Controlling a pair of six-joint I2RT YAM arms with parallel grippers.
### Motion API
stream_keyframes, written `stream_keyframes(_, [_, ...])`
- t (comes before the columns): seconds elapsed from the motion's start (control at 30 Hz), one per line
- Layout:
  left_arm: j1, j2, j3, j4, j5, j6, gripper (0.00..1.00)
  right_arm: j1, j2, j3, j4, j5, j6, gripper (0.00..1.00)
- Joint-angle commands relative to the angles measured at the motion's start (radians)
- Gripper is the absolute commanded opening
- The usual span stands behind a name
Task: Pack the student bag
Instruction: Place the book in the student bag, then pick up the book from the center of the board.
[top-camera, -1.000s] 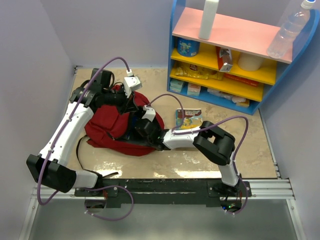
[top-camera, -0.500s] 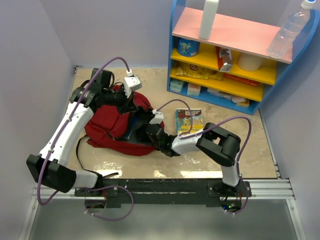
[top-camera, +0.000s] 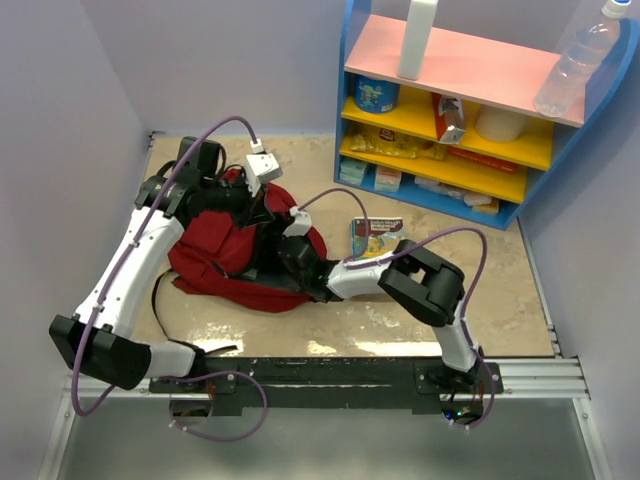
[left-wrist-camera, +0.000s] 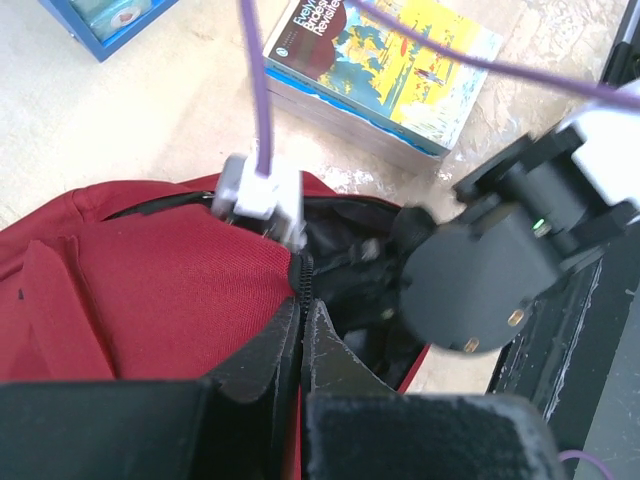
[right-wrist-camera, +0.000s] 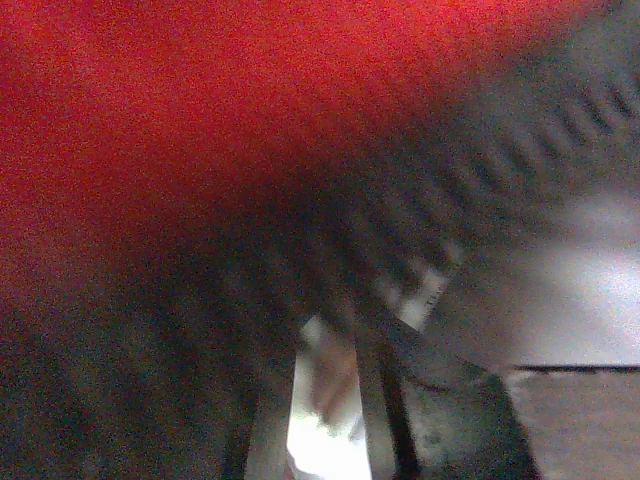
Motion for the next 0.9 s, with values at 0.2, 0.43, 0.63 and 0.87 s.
stream_keyframes(0.2, [0.0,-0.042,-0.01,0.04,0.03,0.017,0.0,-0.064,-0.434,-0.123,-0.326,-0.109,-0.24,0.63])
stream_keyframes(0.43, [-0.001,-0.033,-0.016,0.049,0.043,0.014,0.0,-0.173,-0.835,-0.336,-0.626,0.139,-0.179,0.85])
stream_keyframes(0.63, [-0.001,-0.031,-0.016,0.054,0.053,0.013,0.0,-0.453,-0.999,-0.452,-0.818,0.072,-0.108,0.99])
stream_keyframes(0.87, [0.0,-0.031,-0.034,0.062,0.062,0.004,0.0,-0.543,-0.877,-0.411,-0.916,0.045,-0.122,0.99])
